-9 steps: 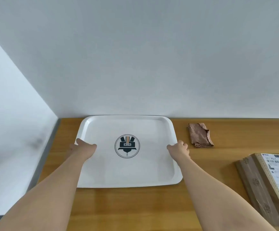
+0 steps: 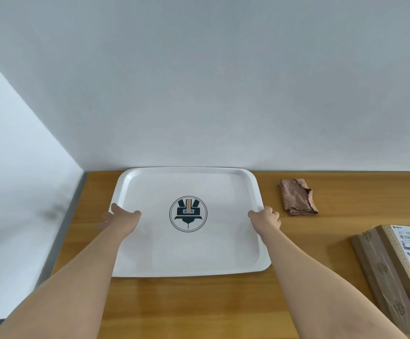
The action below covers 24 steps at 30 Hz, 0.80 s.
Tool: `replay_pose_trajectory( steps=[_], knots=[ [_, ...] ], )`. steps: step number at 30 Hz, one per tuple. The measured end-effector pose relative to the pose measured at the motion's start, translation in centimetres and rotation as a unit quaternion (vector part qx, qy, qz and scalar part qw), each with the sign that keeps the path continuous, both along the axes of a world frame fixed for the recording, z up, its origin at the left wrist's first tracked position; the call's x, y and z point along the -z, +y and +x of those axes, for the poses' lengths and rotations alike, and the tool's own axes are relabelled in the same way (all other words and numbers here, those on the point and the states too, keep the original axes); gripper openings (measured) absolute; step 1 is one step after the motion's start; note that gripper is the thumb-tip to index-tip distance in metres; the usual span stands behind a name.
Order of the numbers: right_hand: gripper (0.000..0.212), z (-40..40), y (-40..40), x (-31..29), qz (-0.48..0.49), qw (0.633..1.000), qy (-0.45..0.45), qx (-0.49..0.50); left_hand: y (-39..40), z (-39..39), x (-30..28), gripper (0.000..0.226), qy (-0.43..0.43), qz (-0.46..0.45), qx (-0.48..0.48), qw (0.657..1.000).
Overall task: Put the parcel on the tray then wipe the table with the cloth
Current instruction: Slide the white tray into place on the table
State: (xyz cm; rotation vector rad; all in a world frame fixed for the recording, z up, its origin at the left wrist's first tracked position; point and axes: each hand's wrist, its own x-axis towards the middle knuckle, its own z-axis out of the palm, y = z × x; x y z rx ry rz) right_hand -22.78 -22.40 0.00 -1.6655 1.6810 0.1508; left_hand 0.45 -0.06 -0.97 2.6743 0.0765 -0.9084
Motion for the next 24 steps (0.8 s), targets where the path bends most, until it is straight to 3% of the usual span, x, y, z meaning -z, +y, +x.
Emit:
replay_pose_trajectory(
  steps=[11,15,19,24],
  knots=[
    [0.059,0.6,-1.1,1.4,0.042,0.998,-0.017,0.051,0.3,2.2,0.7,0.078,0.022,-0.051,-0.103,0.993],
    [0.060,0.9,-2.2,1.5,0.074,0.990,-0.053,0.112,0.5,2.7,-0.2,0.070,0.083,-0.119,-0.142,0.979],
    [0.061,0.5,-2.5,1.6,0.088,0.982,-0.064,0.152,2.5,4.6,3.4,0.094,0.111,-0.137,-0.182,0.967],
    [0.059,-1.2,-2.1,0.9,0.086,0.981,-0.062,0.161,2.6,2.0,1.6,0.091,0.116,-0.151,-0.235,0.953]
  ],
)
